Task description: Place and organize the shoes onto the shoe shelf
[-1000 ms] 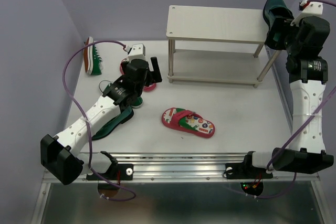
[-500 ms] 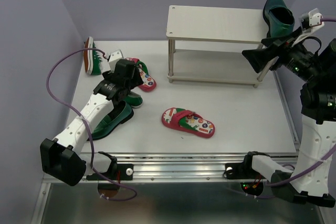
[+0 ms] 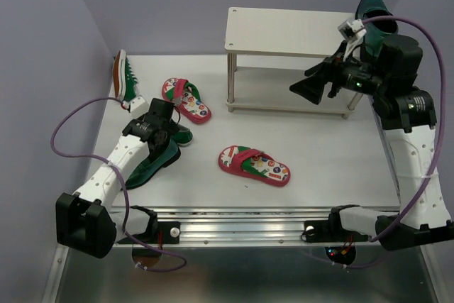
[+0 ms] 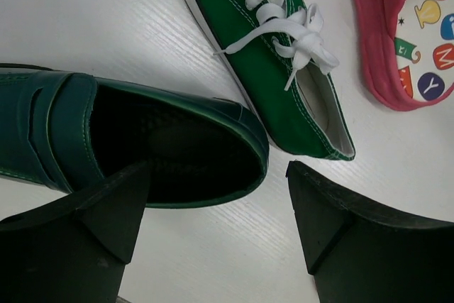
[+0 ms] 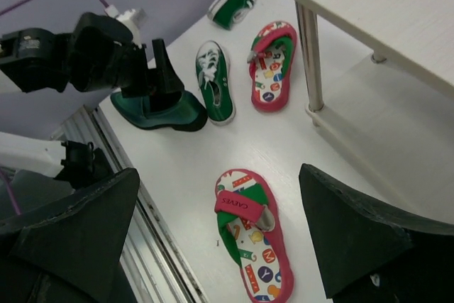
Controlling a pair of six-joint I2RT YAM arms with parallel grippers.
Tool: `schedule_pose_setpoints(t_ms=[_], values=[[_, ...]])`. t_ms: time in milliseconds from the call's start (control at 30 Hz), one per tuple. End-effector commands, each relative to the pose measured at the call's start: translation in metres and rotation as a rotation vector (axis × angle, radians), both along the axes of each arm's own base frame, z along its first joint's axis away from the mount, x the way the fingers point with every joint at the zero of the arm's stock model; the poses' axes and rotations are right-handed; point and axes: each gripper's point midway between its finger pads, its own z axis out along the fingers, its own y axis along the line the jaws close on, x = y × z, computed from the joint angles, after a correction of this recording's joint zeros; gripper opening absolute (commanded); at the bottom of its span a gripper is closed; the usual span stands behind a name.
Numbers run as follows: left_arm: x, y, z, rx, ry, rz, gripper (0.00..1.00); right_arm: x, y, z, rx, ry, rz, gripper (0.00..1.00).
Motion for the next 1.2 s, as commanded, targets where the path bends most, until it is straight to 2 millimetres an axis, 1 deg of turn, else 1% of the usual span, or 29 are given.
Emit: schedule_pose_setpoints(t_ms=[0,33,100,133,167,233,267,300,367,433,467,500,533,567,600,667,700,733,767,800,833,867,933,967,1000,1033,1100,1133,1167], values=[[0.014,0.002,0.007,-0.072,-0.080,0.081,0.88,0.017,0.014,-0.040,-0.144,0.087,-0.056,1.00],[0.014,0.001,0.003,-0.078,-0.076,0.081,0.88,0.024,0.012,-0.051,-0.174,0.112,-0.096,1.00],[0.018,0.000,0.001,-0.097,-0.089,0.097,0.87,0.028,0.017,-0.069,-0.206,0.149,-0.106,1.00],[0.016,0.001,-0.006,-0.099,-0.078,0.102,0.86,0.029,0.021,-0.082,-0.233,0.172,-0.113,1.00],[0.017,0.001,-0.009,-0.111,-0.074,0.109,0.85,0.028,0.023,-0.088,-0.245,0.183,-0.111,1.00],[0.014,0.002,-0.024,-0.134,-0.035,0.116,0.84,0.027,0.029,-0.095,-0.263,0.186,-0.111,1.00],[0.016,0.001,-0.027,-0.148,-0.039,0.120,0.83,0.025,0.032,-0.103,-0.269,0.202,-0.103,1.00],[0.017,0.002,-0.030,-0.151,-0.041,0.126,0.83,0.025,0.032,-0.105,-0.267,0.207,-0.106,1.00],[0.019,0.001,-0.035,-0.161,-0.052,0.131,0.81,0.019,0.039,-0.106,-0.257,0.204,-0.087,1.00],[0.020,-0.002,-0.039,-0.183,-0.053,0.135,0.77,0.018,0.039,-0.112,-0.252,0.222,-0.093,1.00],[0.020,-0.004,-0.042,-0.190,-0.054,0.134,0.71,0.016,0.038,-0.112,-0.250,0.222,-0.097,1.00],[0.020,-0.005,-0.044,-0.200,-0.051,0.129,0.67,0.014,0.040,-0.114,-0.252,0.225,-0.093,1.00],[0.018,-0.007,-0.050,-0.207,-0.035,0.125,0.58,0.014,0.038,-0.114,-0.251,0.223,-0.105,1.00],[0.017,-0.007,-0.052,-0.205,-0.029,0.127,0.58,0.015,0.037,-0.115,-0.254,0.226,-0.113,1.00],[0.016,-0.007,-0.053,-0.203,-0.021,0.123,0.48,0.016,0.036,-0.116,-0.258,0.224,-0.119,1.00],[0.010,-0.003,-0.053,-0.184,-0.003,0.133,0.36,0.017,0.034,-0.116,-0.263,0.226,-0.136,1.00],[0.008,0.002,-0.050,-0.163,-0.007,0.146,0.20,0.018,0.034,-0.116,-0.264,0.226,-0.139,1.00],[0.009,0.004,-0.038,-0.159,-0.037,0.150,0.13,0.018,0.033,-0.116,-0.263,0.226,-0.144,1.00],[0.002,0.009,-0.034,-0.139,-0.026,0.154,0.04,0.019,0.033,-0.116,-0.262,0.226,-0.146,1.00],[0.000,0.015,-0.026,-0.109,-0.042,0.167,0.00,0.019,0.033,-0.116,-0.260,0.227,-0.149,1.00],[-0.003,0.019,-0.010,-0.098,-0.070,0.171,0.00,0.020,0.033,-0.117,-0.259,0.227,-0.154,1.00],[-0.005,0.027,0.001,-0.057,-0.093,0.178,0.00,0.021,0.033,-0.118,-0.260,0.227,-0.157,1.00],[-0.009,0.030,0.022,-0.025,-0.133,0.167,0.00,0.023,0.033,-0.120,-0.258,0.227,-0.166,1.00],[-0.011,0.032,0.042,-0.016,-0.170,0.157,0.00,0.025,0.032,-0.122,-0.260,0.230,-0.172,1.00],[-0.012,0.032,0.053,0.016,-0.185,0.128,0.00,0.026,0.033,-0.122,-0.259,0.233,-0.176,1.00],[-0.010,0.030,0.071,0.015,-0.223,0.106,0.00,0.028,0.033,-0.124,-0.262,0.235,-0.180,1.00],[-0.009,0.022,0.086,0.036,-0.233,0.035,0.00,0.030,0.033,-0.126,-0.261,0.238,-0.184,1.00],[-0.008,0.008,0.099,0.057,-0.241,-0.049,0.00,0.032,0.033,-0.126,-0.262,0.239,-0.189,1.00],[-0.007,0.000,0.103,0.068,-0.242,-0.088,0.00,0.033,0.033,-0.127,-0.261,0.239,-0.192,1.00]])
